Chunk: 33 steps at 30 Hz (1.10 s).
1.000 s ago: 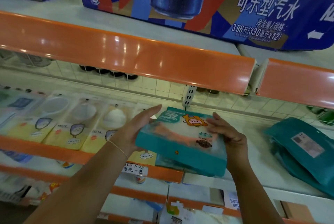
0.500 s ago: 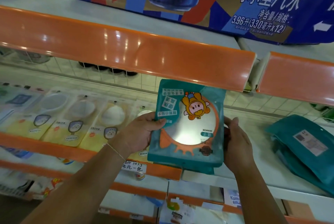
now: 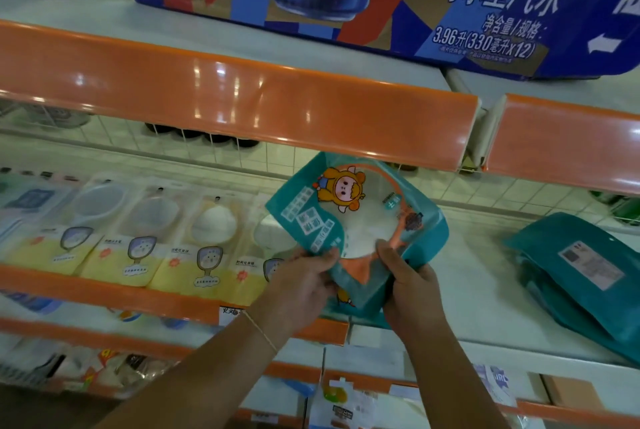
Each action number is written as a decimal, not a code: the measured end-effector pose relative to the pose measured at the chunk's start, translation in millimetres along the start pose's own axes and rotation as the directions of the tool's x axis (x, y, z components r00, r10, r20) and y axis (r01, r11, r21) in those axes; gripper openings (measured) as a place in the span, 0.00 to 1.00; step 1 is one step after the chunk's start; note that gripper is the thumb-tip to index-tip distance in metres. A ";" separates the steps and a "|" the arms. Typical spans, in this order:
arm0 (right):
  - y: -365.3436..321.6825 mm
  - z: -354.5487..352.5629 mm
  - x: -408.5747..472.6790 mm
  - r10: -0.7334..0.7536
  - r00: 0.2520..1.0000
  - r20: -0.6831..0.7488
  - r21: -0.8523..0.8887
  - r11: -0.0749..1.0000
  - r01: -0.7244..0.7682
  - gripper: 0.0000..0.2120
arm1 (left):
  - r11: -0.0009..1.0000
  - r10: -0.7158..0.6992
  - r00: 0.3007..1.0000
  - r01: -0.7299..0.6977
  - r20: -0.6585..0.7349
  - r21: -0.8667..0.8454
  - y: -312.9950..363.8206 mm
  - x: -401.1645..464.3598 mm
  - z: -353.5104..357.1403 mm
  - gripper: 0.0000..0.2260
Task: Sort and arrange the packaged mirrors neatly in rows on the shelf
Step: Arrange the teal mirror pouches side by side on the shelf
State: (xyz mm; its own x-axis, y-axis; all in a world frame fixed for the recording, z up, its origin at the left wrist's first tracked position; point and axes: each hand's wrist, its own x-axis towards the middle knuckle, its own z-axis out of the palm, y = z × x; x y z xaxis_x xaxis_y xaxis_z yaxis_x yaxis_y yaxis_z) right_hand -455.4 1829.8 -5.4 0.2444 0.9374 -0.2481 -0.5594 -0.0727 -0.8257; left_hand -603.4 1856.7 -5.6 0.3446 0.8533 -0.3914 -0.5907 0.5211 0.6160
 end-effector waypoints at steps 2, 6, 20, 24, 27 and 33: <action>-9.8 -3.6 2.1 -0.020 0.998 -0.054 -0.079 0.997 0.015 0.06 | 0.961 -0.080 0.997 0.076 0.004 0.267 0.9 -10.2 -1.7 0.12; -45.2 -27.9 5.5 -0.013 0.998 0.067 -0.292 0.956 0.032 0.04 | 0.467 -0.386 0.921 0.150 0.048 0.872 39.2 -37.5 3.7 0.19; -73.4 -16.9 22.5 0.232 0.818 0.527 -0.605 0.778 0.169 0.13 | -0.038 -0.116 0.972 -0.211 0.205 0.977 99.7 4.9 20.8 0.12; -70.7 -23.0 27.3 0.184 0.879 0.441 -0.348 0.937 -0.021 0.31 | 0.317 0.001 0.979 -0.195 0.206 0.928 93.1 6.7 5.3 0.06; -56.9 -32.2 25.3 0.181 0.907 0.381 -0.080 0.983 -0.163 0.38 | 0.482 0.189 0.976 -0.191 0.111 0.855 86.4 7.7 2.1 0.05; -27.9 -30.8 -1.5 0.145 0.982 0.118 -0.400 0.912 -0.087 0.25 | 0.746 0.241 0.957 -0.077 -0.161 0.662 52.4 19.2 -2.0 0.06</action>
State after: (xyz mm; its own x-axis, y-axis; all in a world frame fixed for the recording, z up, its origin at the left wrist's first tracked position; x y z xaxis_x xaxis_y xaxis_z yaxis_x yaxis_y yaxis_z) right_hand -415.8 1819.9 2.4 0.0651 0.9505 -0.3038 -0.2144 -0.2840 -0.9345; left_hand -629.2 1900.4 17.8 0.0702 0.9392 -0.3362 0.0157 0.3359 0.9418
